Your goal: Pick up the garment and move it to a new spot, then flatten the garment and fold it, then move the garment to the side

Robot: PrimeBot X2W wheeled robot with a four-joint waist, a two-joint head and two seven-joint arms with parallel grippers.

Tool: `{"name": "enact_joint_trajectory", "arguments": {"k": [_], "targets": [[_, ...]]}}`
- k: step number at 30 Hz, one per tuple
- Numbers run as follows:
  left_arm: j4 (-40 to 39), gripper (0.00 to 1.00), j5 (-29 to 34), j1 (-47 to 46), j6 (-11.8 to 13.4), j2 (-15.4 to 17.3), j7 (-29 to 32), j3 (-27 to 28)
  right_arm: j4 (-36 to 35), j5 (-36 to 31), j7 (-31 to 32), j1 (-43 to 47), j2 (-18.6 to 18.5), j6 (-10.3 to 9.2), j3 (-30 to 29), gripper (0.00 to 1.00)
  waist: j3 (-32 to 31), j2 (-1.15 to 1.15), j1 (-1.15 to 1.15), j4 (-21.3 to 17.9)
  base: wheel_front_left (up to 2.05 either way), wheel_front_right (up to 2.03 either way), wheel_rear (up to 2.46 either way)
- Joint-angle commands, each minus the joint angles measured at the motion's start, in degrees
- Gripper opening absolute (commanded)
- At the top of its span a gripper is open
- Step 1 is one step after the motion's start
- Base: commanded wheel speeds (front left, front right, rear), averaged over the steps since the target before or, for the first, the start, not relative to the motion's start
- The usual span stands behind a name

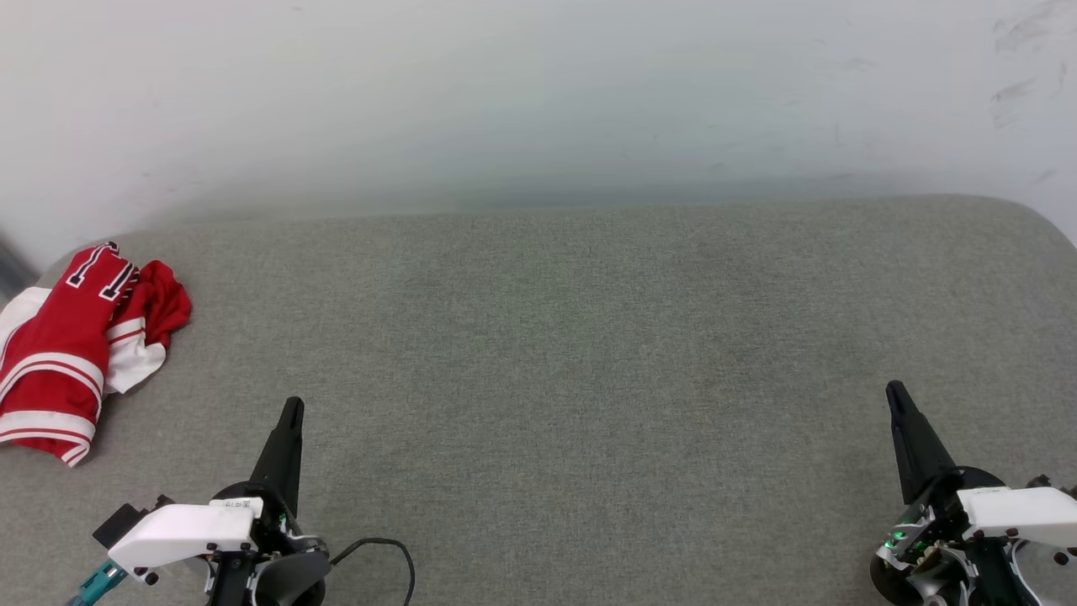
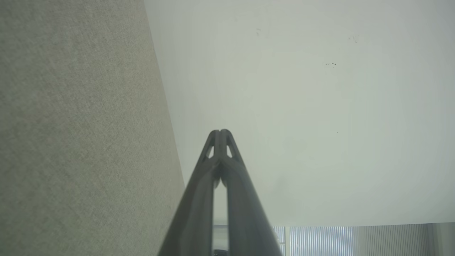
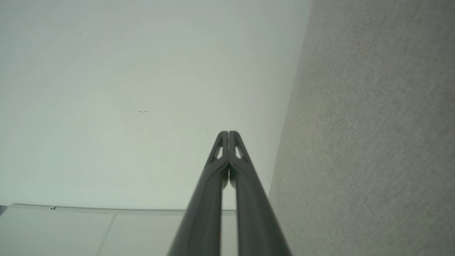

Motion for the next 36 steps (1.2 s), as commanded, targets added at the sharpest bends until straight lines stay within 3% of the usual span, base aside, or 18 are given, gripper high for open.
{"name": "enact_joint_trajectory", "arguments": {"k": [1,36], "targets": [[0.07,0.0,0.11,-0.42,-0.18,-0.12,0.26,0.13,0.05,-0.3,0.08,-0.62,0.21,-0.02,-0.01,0.0,0.0,0.0,0.0,0.0,0.0,0.0,0.0],[0.07,0.0,0.1,-0.42,-0.19,-0.11,0.25,0.12,0.05,-0.28,0.05,-0.62,0.21,-0.02,0.01,0.0,0.0,0.0,0.0,0.0,0.0,0.0,0.0]]}}
